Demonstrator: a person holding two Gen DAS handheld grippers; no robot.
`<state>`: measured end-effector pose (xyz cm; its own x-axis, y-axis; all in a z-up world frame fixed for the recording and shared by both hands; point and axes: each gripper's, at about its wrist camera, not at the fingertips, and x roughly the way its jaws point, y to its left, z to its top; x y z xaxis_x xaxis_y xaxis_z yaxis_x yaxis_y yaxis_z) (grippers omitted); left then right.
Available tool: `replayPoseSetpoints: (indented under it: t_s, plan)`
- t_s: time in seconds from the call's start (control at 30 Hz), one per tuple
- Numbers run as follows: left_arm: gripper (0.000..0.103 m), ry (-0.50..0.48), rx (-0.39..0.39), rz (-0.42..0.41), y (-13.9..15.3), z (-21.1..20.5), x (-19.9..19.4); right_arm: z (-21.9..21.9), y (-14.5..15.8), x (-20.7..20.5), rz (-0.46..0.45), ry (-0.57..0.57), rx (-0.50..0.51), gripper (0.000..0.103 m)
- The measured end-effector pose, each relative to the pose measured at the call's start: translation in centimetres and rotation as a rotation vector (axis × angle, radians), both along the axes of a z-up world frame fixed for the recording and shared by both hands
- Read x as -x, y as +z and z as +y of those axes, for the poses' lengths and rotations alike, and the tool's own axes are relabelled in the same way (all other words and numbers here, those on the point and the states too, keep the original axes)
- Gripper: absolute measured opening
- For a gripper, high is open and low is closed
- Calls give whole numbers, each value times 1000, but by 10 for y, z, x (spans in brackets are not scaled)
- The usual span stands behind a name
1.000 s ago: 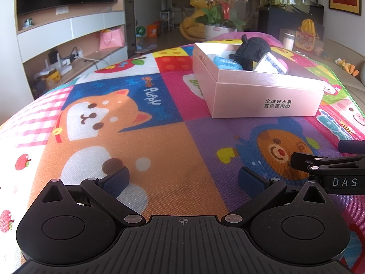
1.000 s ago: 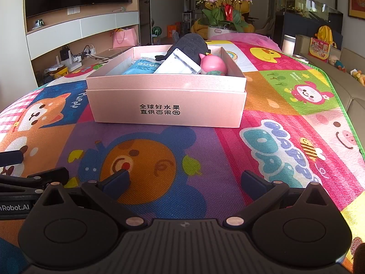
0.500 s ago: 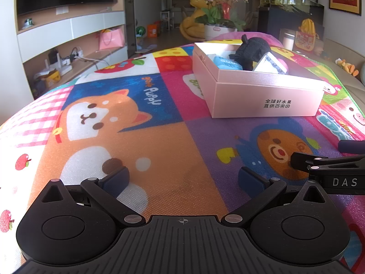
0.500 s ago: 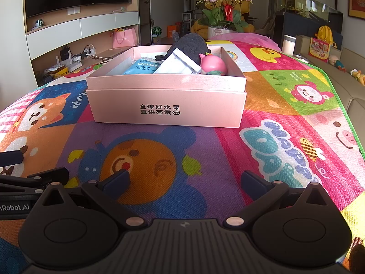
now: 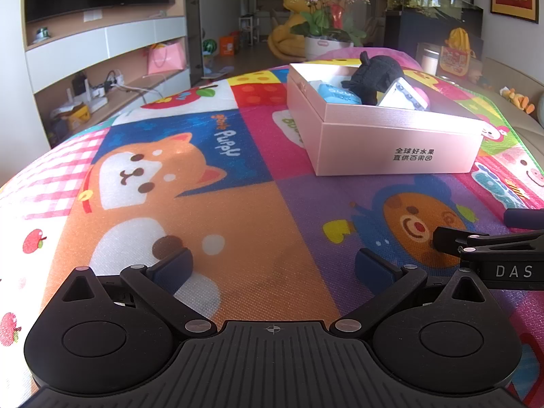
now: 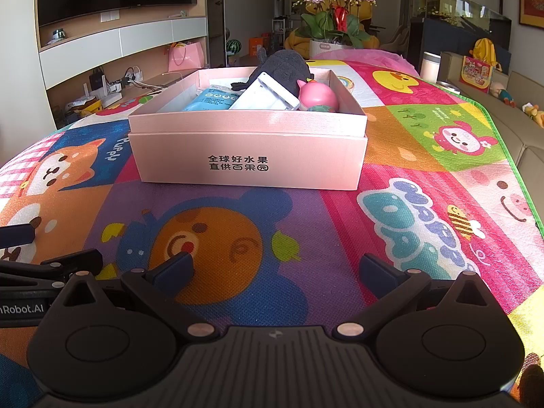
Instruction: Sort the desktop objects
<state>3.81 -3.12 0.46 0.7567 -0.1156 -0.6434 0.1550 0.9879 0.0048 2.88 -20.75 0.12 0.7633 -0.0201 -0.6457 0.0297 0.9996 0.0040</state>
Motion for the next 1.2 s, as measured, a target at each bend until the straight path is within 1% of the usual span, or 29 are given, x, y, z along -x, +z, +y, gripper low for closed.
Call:
replayPoseSetpoints:
  t_s: [1.2]
  plan:
    - [103,0,0,0,0,0,0,0,0,0,-1,0,0,103]
